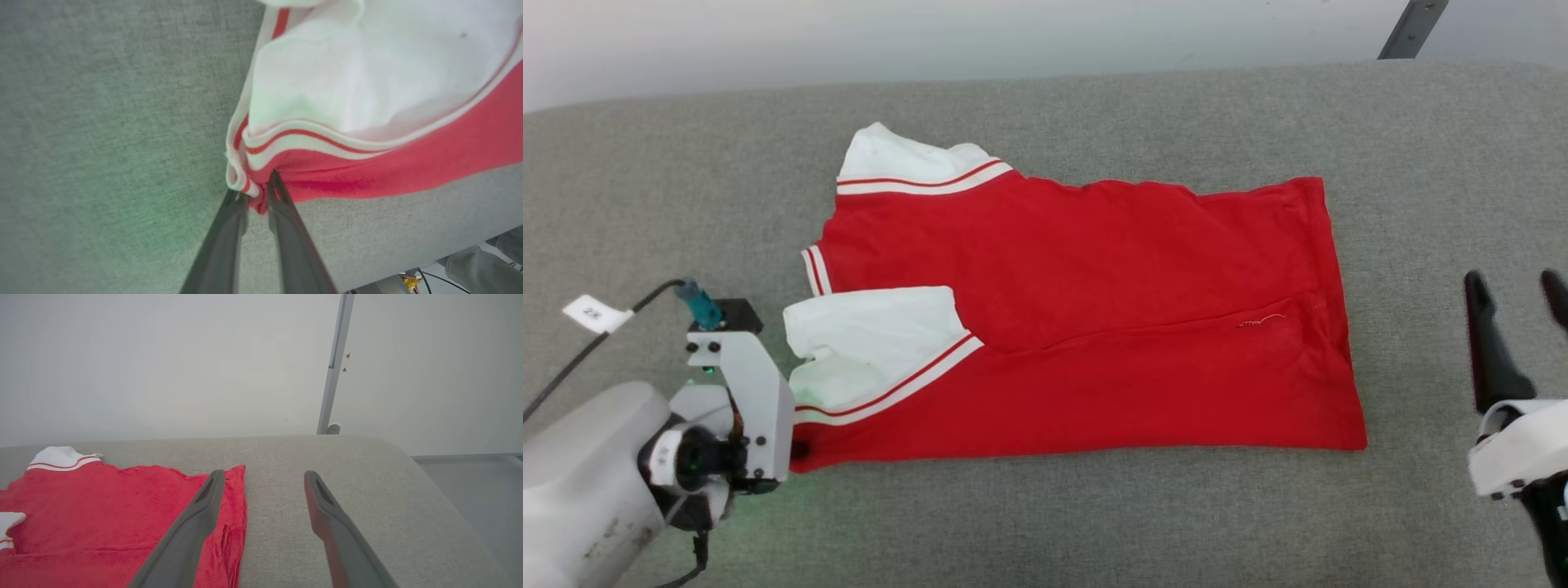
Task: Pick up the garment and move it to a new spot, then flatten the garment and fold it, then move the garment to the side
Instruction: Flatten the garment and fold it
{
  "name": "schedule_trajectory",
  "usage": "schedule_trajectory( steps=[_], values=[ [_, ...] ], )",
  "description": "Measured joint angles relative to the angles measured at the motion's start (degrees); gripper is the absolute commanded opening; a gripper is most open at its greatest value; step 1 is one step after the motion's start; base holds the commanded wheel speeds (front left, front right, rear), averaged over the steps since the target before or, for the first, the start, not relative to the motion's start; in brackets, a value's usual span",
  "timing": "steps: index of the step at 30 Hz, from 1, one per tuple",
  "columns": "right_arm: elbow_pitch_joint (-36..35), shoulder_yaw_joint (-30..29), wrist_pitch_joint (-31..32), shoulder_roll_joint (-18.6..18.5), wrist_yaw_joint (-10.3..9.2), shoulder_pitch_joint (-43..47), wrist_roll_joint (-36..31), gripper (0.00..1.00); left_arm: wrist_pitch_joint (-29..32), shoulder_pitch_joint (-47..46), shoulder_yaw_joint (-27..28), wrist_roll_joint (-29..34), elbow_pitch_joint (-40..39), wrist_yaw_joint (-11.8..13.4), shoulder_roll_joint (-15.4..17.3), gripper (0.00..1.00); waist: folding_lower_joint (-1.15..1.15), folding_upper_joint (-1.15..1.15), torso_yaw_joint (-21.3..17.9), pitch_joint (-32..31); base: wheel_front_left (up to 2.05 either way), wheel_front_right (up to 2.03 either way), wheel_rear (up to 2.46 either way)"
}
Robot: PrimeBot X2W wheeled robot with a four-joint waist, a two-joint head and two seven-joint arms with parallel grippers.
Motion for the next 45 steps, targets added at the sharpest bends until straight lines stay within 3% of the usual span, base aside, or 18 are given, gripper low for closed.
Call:
schedule_trajectory(
  steps=[6, 14, 24, 25, 26, 36, 45],
  values=[
    [2.25, 1.36, 8.91, 0.77, 0.00, 0.98, 1.49, 1.00, -0.20, -0.36, 0.21, -0.05, 0.71, -0.87, -0.85, 0.00, 0.00, 0.00, 0.57, 0.32, 0.00, 0.00, 0.00],
    [10.43, 1.24, 22.04, -0.01, 0.00, -0.41, 4.00, 1.00, -0.43, -0.95, 0.44, 0.07, 0.55, -1.10, -1.63, 0.00, 0.00, 0.00, 1.34, 0.98, 0.00, 0.00, 0.00],
    [24.25, 3.41, 28.31, -2.46, 0.00, -7.64, 7.05, 1.00, -0.44, -2.03, 0.68, 0.40, 0.09, -1.12, -2.45, 0.00, 0.00, 0.00, 2.72, 2.07, 0.00, 0.00, 0.00],
    [25.44, 3.83, 28.74, -2.60, 0.00, -8.34, 7.27, 0.58, -0.44, -2.10, 0.69, 0.41, 0.12, -1.20, -2.50, 0.00, 0.00, 0.00, 2.84, 2.18, 0.00, 0.00, 0.00],
    [26.47, 4.32, 29.14, -2.98, 0.00, -9.10, 7.39, 0.00, -0.45, -2.15, 0.70, 0.44, 0.24, -1.29, -2.66, 0.00, 0.00, 0.00, 2.98, 2.26, 0.00, 0.00, 0.00],
    [30.00, 6.41, 29.86, -4.98, 0.01, -12.08, 8.08, 0.00, -0.57, -2.27, 1.05, 0.03, 1.74, -2.12, -3.86, 0.00, 0.00, 0.00, 3.84, 1.38, 0.00, 0.00, 0.00],
    [25.21, 8.09, 34.14, -8.33, 0.01, -10.99, 8.61, 0.00, 2.09, -1.01, 0.24, -0.71, -2.11, -0.34, -2.78, 0.00, 0.00, 0.00, 4.48, -1.14, 0.00, 0.00, 0.00]
  ],
)
